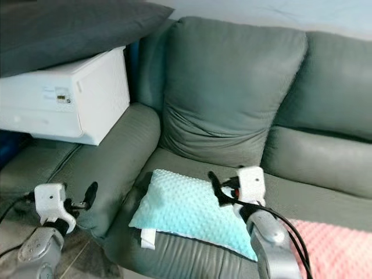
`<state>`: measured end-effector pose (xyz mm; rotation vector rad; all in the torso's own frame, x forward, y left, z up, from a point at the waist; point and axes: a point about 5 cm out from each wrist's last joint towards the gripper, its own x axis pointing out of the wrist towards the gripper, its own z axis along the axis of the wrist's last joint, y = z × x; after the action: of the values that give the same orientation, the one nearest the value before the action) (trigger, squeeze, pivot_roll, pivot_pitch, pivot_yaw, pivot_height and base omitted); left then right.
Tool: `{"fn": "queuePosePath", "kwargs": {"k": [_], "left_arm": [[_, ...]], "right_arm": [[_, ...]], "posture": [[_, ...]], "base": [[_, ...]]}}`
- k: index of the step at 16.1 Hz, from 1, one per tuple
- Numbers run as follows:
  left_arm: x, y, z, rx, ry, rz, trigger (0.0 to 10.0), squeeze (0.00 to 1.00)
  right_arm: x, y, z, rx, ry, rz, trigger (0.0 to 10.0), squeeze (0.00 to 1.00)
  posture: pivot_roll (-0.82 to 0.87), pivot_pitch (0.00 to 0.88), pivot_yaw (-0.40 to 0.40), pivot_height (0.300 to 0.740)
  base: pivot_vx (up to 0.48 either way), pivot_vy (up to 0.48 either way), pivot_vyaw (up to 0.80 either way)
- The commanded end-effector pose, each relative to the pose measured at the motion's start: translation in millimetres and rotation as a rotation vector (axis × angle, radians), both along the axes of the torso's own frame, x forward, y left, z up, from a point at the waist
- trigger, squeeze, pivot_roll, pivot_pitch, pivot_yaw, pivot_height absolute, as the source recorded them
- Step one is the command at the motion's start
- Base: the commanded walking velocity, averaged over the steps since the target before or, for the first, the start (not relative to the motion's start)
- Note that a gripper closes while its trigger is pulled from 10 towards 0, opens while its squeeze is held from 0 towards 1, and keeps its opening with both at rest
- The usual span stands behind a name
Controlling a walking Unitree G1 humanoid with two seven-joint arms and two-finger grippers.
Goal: Move the pillow to the sofa
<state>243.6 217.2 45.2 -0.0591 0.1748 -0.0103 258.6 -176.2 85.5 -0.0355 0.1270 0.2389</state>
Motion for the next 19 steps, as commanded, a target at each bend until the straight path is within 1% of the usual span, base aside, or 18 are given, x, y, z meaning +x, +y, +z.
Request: {"fn": "queuePosePath", "kwargs": {"k": [1, 2, 4, 6, 8, 11, 12, 13, 15, 19], "left_arm": [[0.4, -2.8, 4, 0.011, 0.007, -0.04, 10.0, 0.0], [0.8, -3.2, 7, 0.02, 0.005, -0.059, 10.0, 0.0], [-1.9, -0.1, 10, 0.045, 0.011, -0.074, 10.0, 0.0], [-5.5, 4.1, 10, 0.048, 0.024, -0.044, 10.0, 0.0], [-8.5, 2.7, 8, 0.067, 0.042, -0.036, 10.0, 0.0], [-3.5, 0.1, 16, 0.056, 0.022, -0.022, 10.0, 0.0], [-1.7, 1.5, 20, 0.052, 0.018, -0.019, 10.0, 0.0], [-0.6, 2.8, 20, 0.046, 0.021, -0.014, 10.0, 0.0], [1.1, 3.2, 20, 0.045, 0.026, -0.012, 10.0, 0.0], [1.9, 0.1, 19, 0.039, 0.04, -0.023, 10.0, 0.0]], "right_arm": [[-0.9, -1.4, 9, 0.02, -0.032, -0.021, 10.0, 0.0], [-3.8, -2.1, 12, 0.035, -0.041, -0.026, 10.0, 0.0], [-19.5, -7.0, 14, 0.045, -0.037, -0.038, 10.0, 0.0], [-28.3, -7.8, 14, 0.042, -0.028, -0.043, 10.0, 0.0], [-33.2, -7.5, 14, 0.041, -0.017, -0.052, 10.0, 0.0], [-25.5, -3.6, 17, 0.049, -0.032, -0.019, 10.0, 0.0], [-17.0, -0.9, 21, 0.064, -0.04, -0.011, 10.0, 0.0], [-13.9, 1.3, 26, 0.065, -0.054, 0.003, 10.0, 0.0], [-14.4, 2.1, 26, 0.057, -0.038, 0.005, 10.0, 0.0], [-14.3, 0.9, 22, 0.052, -0.02, -0.003, 10.0, 0.0]], "posture": [[-0.13, 0.0, 0.005, 0.74], [-0.13, 0.0, 0.011, 0.74], [-0.14, 0.0, 0.013, 0.74], [-0.15, 0.0, 0.02, 0.74], [-0.14, 0.0, 0.017, 0.74], [-0.13, 0.0, 0.016, 0.74], [-0.13, 0.0, 0.015, 0.74], [-0.13, 0.0, 0.015, 0.74], [-0.13, 0.0, 0.017, 0.74], [-0.14, 0.0, 0.027, 0.74]], "base": [[0.0, 0.0, 0.0], [0.0, 0.0, 0.0], [0.0, 0.0, 0.0], [0.0, 0.0, 0.0], [0.0, 0.0, 0.0], [0.0, 0.0, 0.0], [0.0, 0.0, 0.0], [0.0, 0.0, 0.0], [0.0, 0.0, -0.22], [0.0, 0.0, -0.8]]}}
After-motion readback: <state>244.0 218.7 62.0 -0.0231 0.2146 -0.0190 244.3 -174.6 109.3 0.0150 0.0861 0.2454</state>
